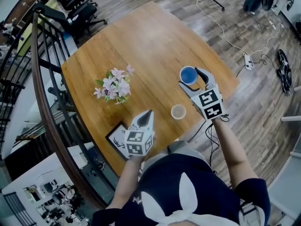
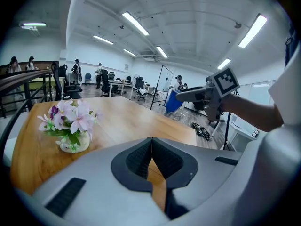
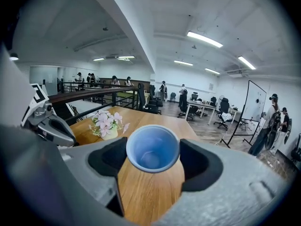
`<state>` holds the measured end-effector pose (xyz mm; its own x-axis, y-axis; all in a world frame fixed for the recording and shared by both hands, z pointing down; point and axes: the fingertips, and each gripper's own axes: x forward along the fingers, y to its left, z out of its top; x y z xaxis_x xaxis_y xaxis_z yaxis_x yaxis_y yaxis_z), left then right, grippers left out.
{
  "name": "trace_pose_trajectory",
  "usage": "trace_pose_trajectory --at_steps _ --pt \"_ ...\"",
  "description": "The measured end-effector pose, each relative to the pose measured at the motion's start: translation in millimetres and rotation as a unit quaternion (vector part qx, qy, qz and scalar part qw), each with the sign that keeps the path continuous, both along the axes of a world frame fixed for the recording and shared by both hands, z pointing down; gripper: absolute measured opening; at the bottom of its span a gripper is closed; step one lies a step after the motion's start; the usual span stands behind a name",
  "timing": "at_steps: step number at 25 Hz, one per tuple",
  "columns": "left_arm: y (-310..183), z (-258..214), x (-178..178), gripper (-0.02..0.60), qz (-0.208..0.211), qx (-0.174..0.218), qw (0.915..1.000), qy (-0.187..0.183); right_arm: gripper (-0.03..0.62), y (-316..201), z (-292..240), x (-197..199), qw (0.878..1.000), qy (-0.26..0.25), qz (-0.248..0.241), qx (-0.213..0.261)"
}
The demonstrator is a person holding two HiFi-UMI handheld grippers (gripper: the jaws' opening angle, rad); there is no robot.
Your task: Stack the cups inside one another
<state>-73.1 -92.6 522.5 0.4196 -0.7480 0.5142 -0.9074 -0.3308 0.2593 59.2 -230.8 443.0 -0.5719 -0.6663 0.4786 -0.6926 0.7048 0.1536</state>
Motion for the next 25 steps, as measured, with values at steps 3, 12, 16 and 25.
trace_pose_trajectory --at_steps 3,12,16,25 --pt "3 0 -5 0.017 -0.005 0.005 1.0000 -0.006 0.347 19 -9 5 1.000 -0.008 -0.003 0.003" --pt "10 -12 -23 0.017 -0.023 0.023 0.9993 -0.016 0.347 73 -7 5 0.999 -0.026 -0.011 -0.015" --pt "18 -13 -20 0.017 -0.020 0.026 0.9993 -0.015 0.347 94 1 2 0.999 -0.031 -0.018 -0.031" --pt "35 -9 -21 0.017 -0.021 0.026 0.9993 -0.018 0.347 124 23 -8 0.997 -0.036 -0.034 -0.059"
